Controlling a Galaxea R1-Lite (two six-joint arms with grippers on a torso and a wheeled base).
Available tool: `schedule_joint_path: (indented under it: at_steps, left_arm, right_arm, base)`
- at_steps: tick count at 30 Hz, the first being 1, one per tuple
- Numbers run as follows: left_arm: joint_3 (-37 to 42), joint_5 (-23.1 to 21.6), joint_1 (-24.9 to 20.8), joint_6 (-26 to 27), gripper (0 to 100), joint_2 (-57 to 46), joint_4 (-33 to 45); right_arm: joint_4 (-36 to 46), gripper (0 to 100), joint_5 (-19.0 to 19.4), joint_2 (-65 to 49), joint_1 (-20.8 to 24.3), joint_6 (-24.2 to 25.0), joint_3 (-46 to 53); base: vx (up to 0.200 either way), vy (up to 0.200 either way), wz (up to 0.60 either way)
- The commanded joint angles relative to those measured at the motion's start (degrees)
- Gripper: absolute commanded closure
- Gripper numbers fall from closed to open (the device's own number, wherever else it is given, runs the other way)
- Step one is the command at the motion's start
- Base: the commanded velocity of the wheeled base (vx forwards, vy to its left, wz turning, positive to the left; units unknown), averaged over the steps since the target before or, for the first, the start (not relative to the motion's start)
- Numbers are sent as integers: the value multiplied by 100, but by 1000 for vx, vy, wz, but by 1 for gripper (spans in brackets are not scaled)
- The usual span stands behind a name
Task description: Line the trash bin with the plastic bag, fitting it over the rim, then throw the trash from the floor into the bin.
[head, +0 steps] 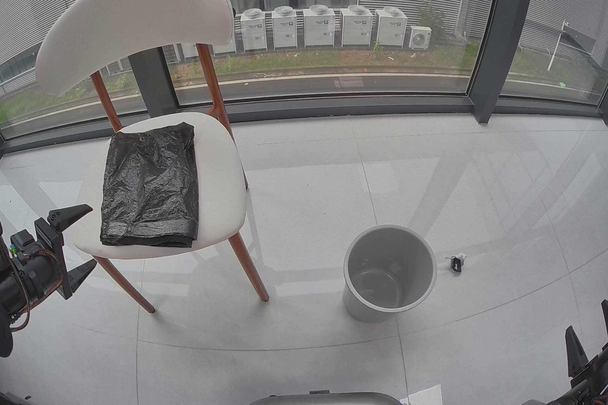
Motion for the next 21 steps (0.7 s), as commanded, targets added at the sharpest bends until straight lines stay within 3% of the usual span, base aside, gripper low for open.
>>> schedule_joint_path:
  at_steps: [1, 10, 21]
  left_arm:
    - [305, 3, 78, 48, 0, 855, -484]
    - [358, 21, 70, 75, 0, 1848, -2048]
    - [367, 249, -502, 4, 0, 2331, -2549]
  right_arm:
    - [1, 0, 4, -66, 5, 2, 101]
    - [-7, 0, 4, -66, 5, 2, 101]
    - [1, 0, 4, -66, 5, 2, 101]
  base:
    - [0, 0, 0]
    - [0, 0, 0]
    - [0, 0, 0]
